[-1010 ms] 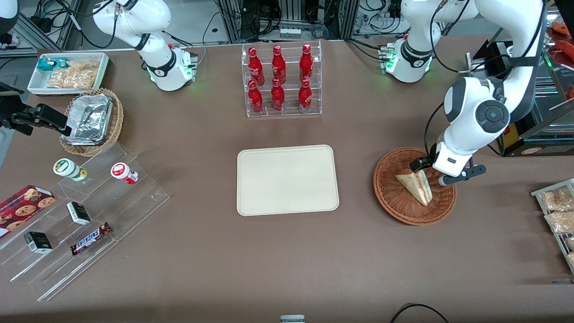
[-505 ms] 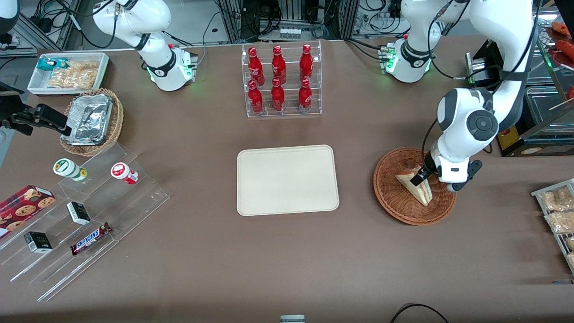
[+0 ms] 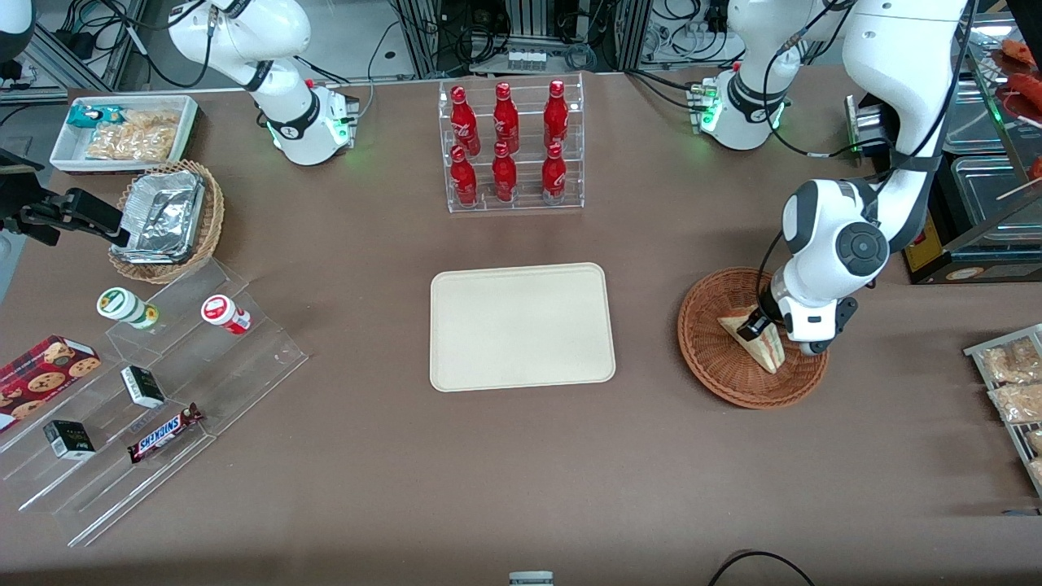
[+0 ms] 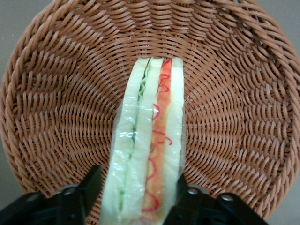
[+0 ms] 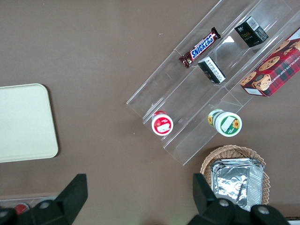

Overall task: Place sandwich from basket to tray
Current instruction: 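Close the left gripper on the sandwich's crust edge, then lift the sandwich and carry it with the left gripper over the tray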

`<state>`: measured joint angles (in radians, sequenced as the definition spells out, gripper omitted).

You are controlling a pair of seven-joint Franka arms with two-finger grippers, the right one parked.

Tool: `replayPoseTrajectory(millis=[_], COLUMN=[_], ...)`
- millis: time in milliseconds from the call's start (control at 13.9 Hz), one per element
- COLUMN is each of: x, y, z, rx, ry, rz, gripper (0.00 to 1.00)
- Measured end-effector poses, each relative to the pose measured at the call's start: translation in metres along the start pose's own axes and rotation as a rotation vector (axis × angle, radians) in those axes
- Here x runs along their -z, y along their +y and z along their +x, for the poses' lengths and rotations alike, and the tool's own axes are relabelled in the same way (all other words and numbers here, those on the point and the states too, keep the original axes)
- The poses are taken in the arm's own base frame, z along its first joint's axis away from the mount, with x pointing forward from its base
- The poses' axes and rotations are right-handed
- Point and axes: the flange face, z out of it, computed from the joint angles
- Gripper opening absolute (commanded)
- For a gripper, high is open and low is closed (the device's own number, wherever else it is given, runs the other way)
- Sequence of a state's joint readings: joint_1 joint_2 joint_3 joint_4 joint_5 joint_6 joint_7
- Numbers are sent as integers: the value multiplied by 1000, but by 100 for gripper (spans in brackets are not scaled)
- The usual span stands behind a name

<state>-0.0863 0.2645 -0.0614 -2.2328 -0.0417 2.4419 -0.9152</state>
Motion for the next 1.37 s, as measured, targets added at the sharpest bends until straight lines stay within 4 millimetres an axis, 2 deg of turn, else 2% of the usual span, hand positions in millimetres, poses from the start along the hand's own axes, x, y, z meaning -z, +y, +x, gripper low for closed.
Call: replayPoseTrajectory(millis=[216, 433, 649, 794, 938, 1082, 1371], x=[6, 24, 52, 73, 83, 75, 40], y=[5, 19, 61, 95, 128, 156, 202], z=[3, 0, -39, -69, -97, -127, -184], rx=[-64, -250, -502, -598, -659, -692, -703], ry=[9, 1, -40, -64, -71, -72, -79], rz=[-12, -3, 40, 65, 74, 79, 98], gripper=[3, 4, 4, 4, 4, 3, 3])
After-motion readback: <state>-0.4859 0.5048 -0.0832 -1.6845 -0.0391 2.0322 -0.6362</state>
